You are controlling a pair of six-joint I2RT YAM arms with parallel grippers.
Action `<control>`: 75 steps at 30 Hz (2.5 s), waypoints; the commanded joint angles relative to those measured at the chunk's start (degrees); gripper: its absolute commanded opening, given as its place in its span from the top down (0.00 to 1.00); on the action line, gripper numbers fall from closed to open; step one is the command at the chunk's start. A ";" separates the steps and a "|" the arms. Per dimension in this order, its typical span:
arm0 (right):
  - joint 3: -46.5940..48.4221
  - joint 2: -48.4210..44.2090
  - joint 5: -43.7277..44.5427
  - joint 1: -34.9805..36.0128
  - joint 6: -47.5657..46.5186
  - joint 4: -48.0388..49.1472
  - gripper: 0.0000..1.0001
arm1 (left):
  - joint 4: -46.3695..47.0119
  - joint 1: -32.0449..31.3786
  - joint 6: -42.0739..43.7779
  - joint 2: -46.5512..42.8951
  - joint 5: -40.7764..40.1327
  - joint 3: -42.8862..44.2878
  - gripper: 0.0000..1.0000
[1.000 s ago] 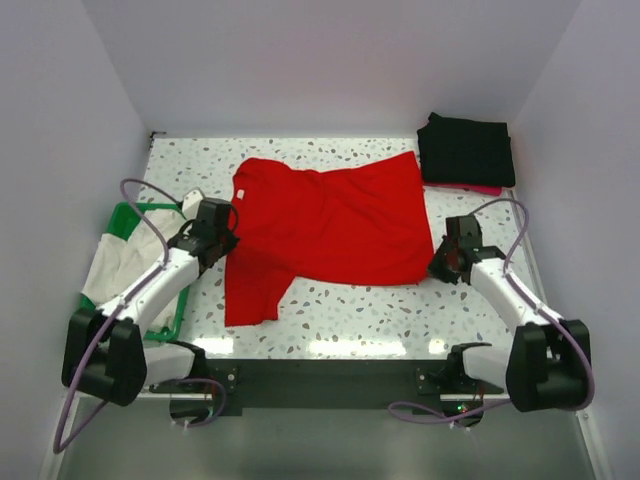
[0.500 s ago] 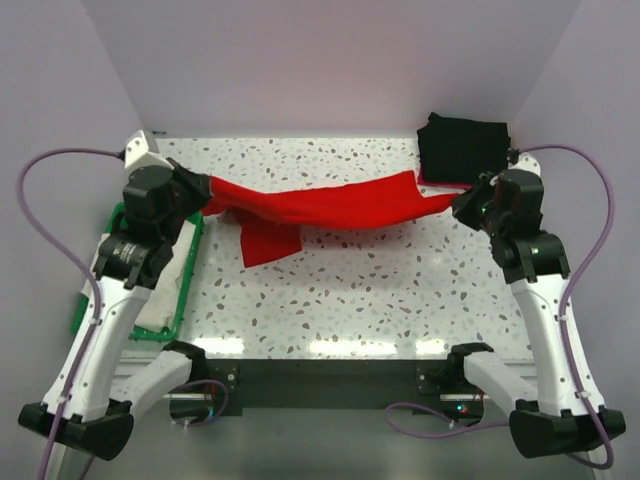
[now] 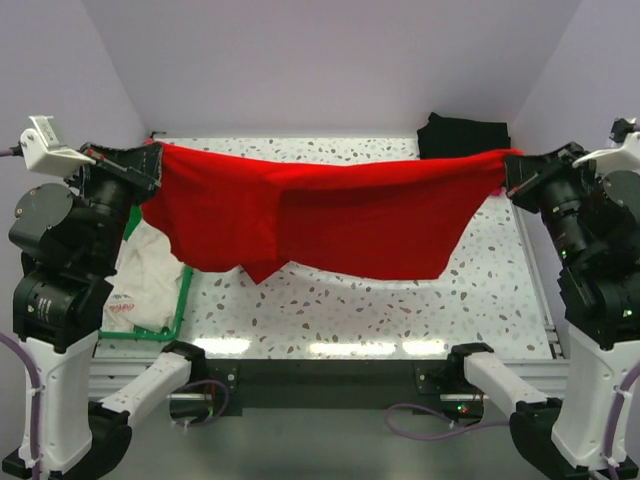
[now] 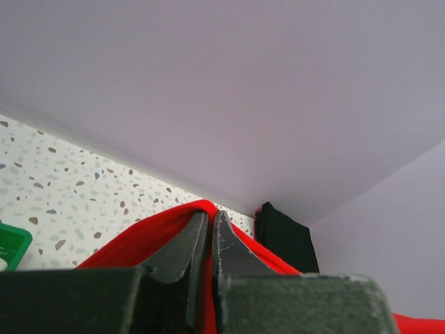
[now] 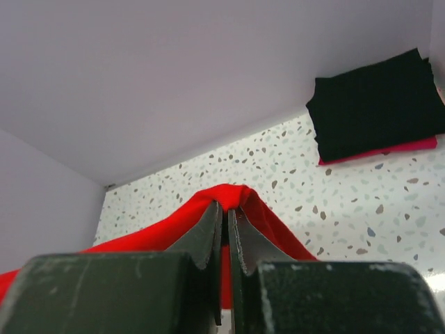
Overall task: Fold and stack the t-shirts
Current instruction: Flatten the tshirt out
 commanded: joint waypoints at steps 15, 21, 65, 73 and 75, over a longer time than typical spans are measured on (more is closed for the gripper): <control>2.89 29.11 -4.63 -0.03 0.15 29.27 1.00 | 26.72 5.46 12.81 34.32 -0.96 12.32 1.00; 23.26 42.31 -4.82 -0.03 -1.16 33.67 1.00 | 28.93 13.65 10.34 53.06 10.91 39.83 1.00; -61.42 23.19 -7.45 -12.15 6.39 30.26 1.00 | 15.42 16.30 -13.21 -2.16 15.84 -67.10 1.00; -66.71 7.38 -4.10 -16.98 5.51 21.56 1.00 | 8.21 11.99 -18.21 -10.88 12.95 -69.57 1.00; -66.53 5.69 -4.81 -17.43 5.25 20.50 1.00 | 7.23 10.59 -18.83 -10.80 12.32 -69.04 1.00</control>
